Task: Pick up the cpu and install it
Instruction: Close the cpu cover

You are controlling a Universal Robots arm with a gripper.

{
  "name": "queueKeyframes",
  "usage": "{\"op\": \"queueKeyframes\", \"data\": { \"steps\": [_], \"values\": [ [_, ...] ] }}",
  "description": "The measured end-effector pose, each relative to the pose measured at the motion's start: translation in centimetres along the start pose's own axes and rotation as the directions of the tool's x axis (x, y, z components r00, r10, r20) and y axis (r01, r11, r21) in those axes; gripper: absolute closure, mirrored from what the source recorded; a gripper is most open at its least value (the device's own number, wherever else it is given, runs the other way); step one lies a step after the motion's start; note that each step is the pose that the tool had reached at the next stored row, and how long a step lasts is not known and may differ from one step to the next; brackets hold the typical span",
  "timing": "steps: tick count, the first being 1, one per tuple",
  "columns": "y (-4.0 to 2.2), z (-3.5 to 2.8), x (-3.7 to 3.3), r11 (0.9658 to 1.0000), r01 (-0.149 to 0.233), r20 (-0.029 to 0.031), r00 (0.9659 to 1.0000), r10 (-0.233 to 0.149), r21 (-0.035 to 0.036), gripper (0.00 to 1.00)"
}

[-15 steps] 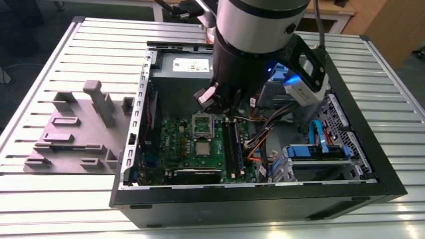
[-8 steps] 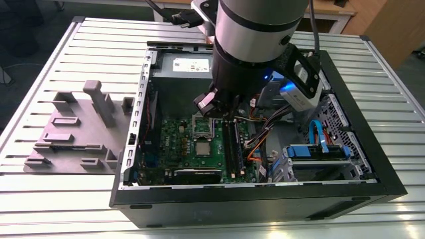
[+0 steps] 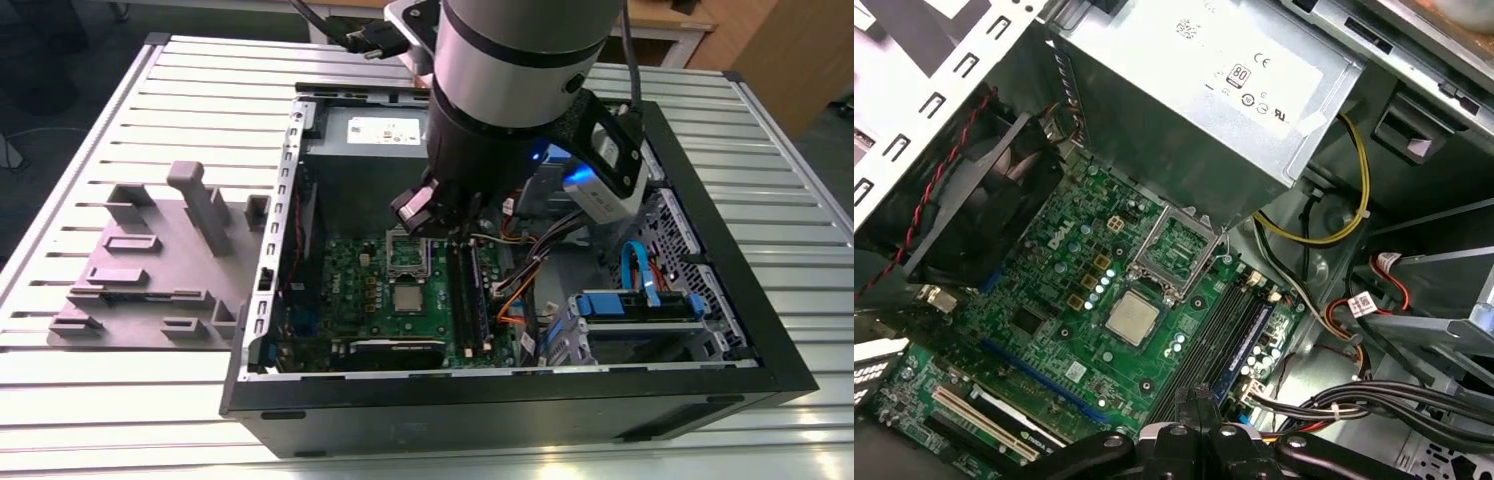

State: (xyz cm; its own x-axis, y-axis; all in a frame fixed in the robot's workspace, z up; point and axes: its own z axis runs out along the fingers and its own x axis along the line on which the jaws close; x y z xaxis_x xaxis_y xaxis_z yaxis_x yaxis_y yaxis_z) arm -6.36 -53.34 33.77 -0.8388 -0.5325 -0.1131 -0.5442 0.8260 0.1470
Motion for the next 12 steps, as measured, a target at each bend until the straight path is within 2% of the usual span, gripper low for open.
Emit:
{"op": "queueKeyframes", "data": {
  "steps": [2, 6, 12],
  "values": [
    [0.07, 0.31, -0.04, 1.0000, 0.000, 0.0000, 1.0000, 0.000, 0.0000, 0.90],
    [0.86, 1.23, -0.55, 1.0000, 0.000, -0.0013, 1.0000, 0.000, 0.0021, 0.90],
    [0.67, 2.29, -0.51, 1.0000, -0.001, -0.0012, 1.0000, 0.001, 0.0021, 0.90]
  ]
}}
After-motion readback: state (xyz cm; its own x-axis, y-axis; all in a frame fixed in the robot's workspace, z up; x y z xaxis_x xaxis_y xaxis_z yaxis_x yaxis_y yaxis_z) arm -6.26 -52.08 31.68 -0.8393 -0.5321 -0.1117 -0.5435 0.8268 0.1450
